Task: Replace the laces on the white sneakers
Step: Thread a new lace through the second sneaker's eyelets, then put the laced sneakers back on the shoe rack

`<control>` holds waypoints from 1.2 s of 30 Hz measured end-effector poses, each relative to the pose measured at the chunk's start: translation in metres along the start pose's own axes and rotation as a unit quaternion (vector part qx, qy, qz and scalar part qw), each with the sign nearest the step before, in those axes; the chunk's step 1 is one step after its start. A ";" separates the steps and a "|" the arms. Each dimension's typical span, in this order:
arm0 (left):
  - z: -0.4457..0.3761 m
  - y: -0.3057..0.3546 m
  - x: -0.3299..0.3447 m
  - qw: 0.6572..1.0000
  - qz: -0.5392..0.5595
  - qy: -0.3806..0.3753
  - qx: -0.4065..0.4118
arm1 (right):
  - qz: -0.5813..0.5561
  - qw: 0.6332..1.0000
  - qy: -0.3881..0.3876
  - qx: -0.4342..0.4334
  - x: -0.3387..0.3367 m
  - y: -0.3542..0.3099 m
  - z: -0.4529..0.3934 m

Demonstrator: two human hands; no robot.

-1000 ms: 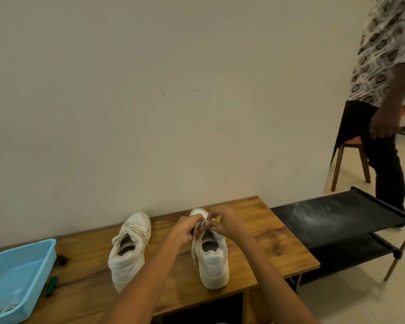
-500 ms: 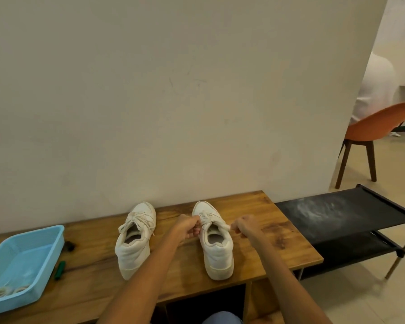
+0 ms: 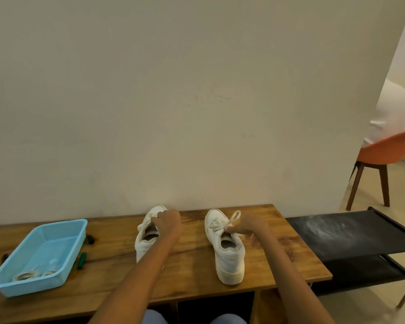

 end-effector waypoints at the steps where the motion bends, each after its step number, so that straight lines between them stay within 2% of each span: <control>1: 0.002 -0.013 -0.001 0.999 -0.034 -0.011 -0.019 | 0.013 0.999 -0.049 -0.011 0.011 -0.007 0.010; 4: 0.010 -0.047 0.012 0.990 -0.100 -0.077 -0.063 | 0.070 0.990 -0.123 0.002 0.051 -0.014 0.021; 6: 0.015 -0.060 0.027 0.987 -0.080 -0.124 -0.060 | 0.058 0.992 -0.109 0.015 0.068 -0.018 0.016; 10: 0.031 -0.061 0.038 0.978 -0.040 -0.199 -0.054 | -0.038 0.998 -0.052 -0.012 0.073 -0.035 0.008; 15: 0.043 -0.021 0.047 0.975 -0.003 -0.221 -0.003 | -0.035 0.998 -0.018 -0.043 0.071 -0.073 -0.001; 19: 0.055 0.011 0.056 0.970 -0.004 -0.242 -0.017 | -0.018 0.999 -0.025 -0.036 0.071 -0.090 -0.008; 25: 0.046 0.010 0.056 0.967 -0.004 -0.253 0.042 | -0.129 0.989 -0.071 -0.012 0.070 -0.085 -0.007; 28: 0.047 0.010 0.051 0.967 -0.020 -0.245 0.073 | -0.118 0.992 -0.034 -0.017 0.066 -0.087 -0.004; 31: 0.052 0.012 0.053 0.968 -0.029 -0.237 0.078 | -0.083 0.994 0.054 -0.044 0.065 -0.086 -0.003; 36: 0.067 0.050 0.050 0.977 0.015 -0.177 0.117 | -0.188 0.968 0.157 -0.059 0.051 -0.051 -0.003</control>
Point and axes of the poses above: each hand's wrist, its own z-axis away from the middle knuckle, its own x-axis out of the palm, y = z × x, the point moved 10 cm from there along -z, towards the middle knuckle, and after that the axes turned 15 degrees about z, right-handed, at the moved point
